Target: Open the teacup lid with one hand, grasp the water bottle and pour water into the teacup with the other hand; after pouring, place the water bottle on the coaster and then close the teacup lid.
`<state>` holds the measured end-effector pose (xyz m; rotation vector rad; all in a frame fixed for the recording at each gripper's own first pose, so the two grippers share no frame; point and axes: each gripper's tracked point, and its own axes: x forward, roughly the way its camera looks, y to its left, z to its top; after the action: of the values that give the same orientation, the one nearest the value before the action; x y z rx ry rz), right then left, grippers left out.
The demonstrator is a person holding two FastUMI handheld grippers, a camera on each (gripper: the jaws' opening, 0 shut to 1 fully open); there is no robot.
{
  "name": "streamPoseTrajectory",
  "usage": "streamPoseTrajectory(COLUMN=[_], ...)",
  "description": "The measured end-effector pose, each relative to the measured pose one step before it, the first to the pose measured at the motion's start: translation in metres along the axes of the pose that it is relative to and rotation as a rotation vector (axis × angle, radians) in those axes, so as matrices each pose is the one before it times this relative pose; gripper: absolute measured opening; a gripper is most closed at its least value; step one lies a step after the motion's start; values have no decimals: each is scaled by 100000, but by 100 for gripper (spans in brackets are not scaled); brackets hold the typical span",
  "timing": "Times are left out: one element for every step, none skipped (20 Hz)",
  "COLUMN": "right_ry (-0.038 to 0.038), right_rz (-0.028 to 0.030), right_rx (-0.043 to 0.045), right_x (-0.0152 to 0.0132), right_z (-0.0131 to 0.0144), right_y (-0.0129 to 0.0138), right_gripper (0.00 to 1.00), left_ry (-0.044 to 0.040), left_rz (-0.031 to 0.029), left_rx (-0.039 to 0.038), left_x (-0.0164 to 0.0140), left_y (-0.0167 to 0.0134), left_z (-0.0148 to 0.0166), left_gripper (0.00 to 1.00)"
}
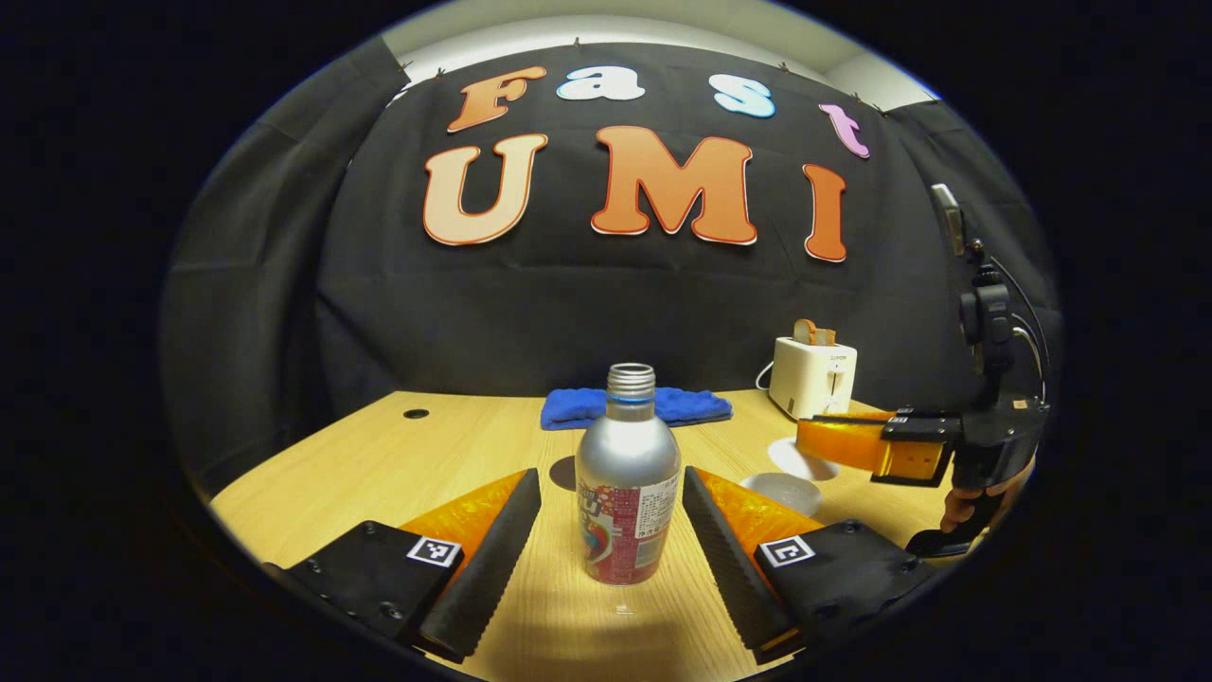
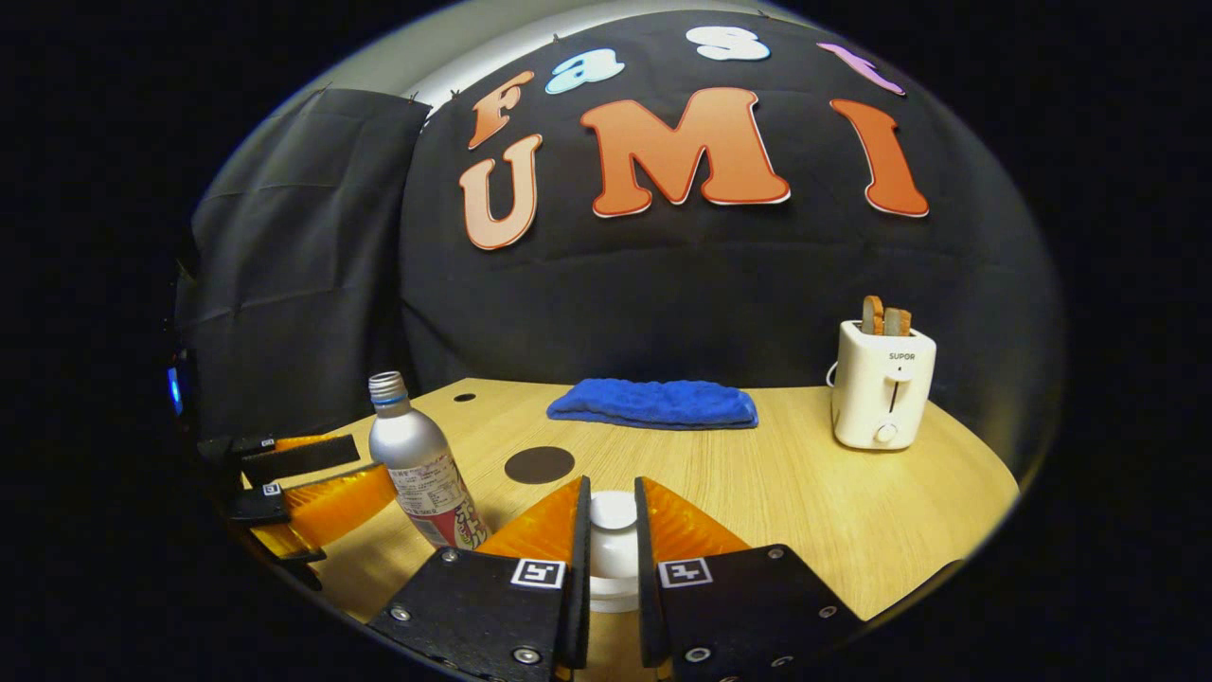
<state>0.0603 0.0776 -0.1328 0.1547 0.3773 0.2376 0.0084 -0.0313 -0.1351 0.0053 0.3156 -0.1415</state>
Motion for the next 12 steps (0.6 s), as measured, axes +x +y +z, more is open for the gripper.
streamPoseTrajectory(right_ry=[-767, -698, -948, -877, -896, -876, -370, -8, 128, 374, 310, -109], right_rz=[-990, -667, -893, -633, -860, -1080, -761, -1096, -901, -671, -218, -786], right_rx=[176, 69, 80, -181, -440, -274, -394, 193, 446, 537, 195, 456], right_x=[-316, -281, -277, -258, -216, -340, -313, -168, -265, -241, -326, -268], right_z=[274, 297, 350, 236, 284, 271, 155, -75, -127, -188, -129, -100], right_y=[-325, -326, -443, -353, -391, -500, -446, -405, -336, -275, -207, -370], right_gripper=[22, 22, 22, 22, 22, 22, 22, 22, 22, 22, 22, 22], left_ry=[598, 1740, 2453, 2143, 1553, 1577, 1924, 2553, 1090, 831, 64, 111], left_rz=[-1328, -1981, 194, 588, 87, -213, -974, -1192, -129, 42, 345, 365], left_rx=[-1273, -1299, -762, -387, -244, -178, -207, 161, 542, 569, 626, 958], left_x=[465, 584, 440, 439, 492, 283, 249, 228, 96, 223, 143, 151], left_y=[-246, -492, 195, 137, 35, -19, -292, -231, 68, 136, 45, 39], left_z=[-459, -746, -914, -594, -358, -322, -598, -649, -215, -196, -100, -2], left_gripper=[99, 99, 99, 99, 99, 99, 99, 96, 96, 98, 98, 98])
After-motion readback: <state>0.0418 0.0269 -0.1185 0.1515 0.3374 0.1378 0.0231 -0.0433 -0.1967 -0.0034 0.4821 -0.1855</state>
